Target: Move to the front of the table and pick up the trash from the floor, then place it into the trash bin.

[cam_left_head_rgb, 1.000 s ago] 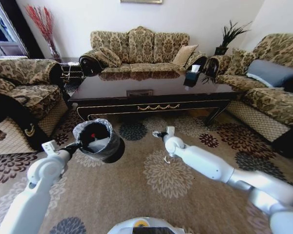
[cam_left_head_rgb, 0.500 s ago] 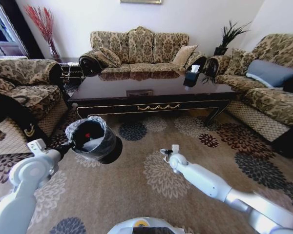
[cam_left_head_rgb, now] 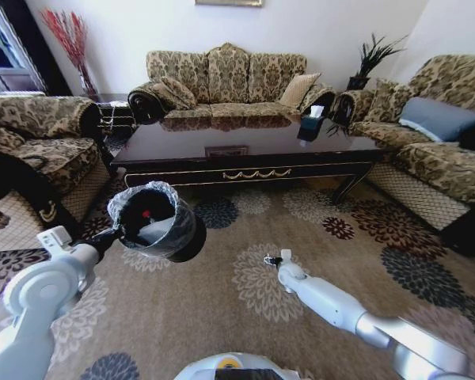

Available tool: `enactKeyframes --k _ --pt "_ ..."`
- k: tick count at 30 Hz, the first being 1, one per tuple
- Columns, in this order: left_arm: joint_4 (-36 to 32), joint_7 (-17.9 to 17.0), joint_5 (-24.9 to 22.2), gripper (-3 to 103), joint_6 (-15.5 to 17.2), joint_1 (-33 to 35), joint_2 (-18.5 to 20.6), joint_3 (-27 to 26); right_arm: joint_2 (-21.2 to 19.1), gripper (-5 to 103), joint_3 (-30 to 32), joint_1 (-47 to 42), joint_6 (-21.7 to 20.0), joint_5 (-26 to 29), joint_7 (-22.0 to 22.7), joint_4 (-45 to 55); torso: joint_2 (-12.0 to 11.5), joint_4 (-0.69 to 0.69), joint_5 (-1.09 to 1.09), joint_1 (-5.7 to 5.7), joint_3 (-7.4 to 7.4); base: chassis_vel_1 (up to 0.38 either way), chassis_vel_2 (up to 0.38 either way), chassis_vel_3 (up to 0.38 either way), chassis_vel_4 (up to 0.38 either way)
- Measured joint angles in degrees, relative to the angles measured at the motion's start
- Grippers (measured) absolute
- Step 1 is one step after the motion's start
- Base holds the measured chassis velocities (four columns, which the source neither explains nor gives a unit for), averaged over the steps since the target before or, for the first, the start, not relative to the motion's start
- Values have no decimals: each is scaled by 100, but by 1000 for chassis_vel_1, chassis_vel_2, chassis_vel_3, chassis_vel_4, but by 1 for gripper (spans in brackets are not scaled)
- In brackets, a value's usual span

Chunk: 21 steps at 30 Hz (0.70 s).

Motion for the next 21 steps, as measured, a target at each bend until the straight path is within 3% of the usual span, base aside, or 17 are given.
enactKeyframes --k 1,2,5,8,16,21 --pt "-9 18 -13 3 0 2 -3 2 5 100 -2 21 37 -76 -298 -132 0 0 0 0 0 0 0 0 0" --pt "-9 18 -13 3 0 2 -3 2 5 100 -2 21 37 -76 -298 -132 0 0 0 0 0 0 0 0 0" --pt "57 37 28 3 -1 -1 -44 77 3 100 6 71 337 -306 -1320 -472 0 0 -1 0 0 0 0 0 0" --pt "102 49 62 3 -1 -13 -64 126 2 100 -39 112 502 -385 -1653 -605 0 0 -2 0 0 0 0 0 0" --pt "128 74 96 3 -3 -61 -35 203 173 100 -313 255 324 -636 -1436 -894 0 0 -1 0 0 0 0 0 0" --pt "105 100 107 3 -5 6 -45 161 390 100 -424 276 565 -952 -1649 -1389 0 1 -1 0 0 0 0 0 0"
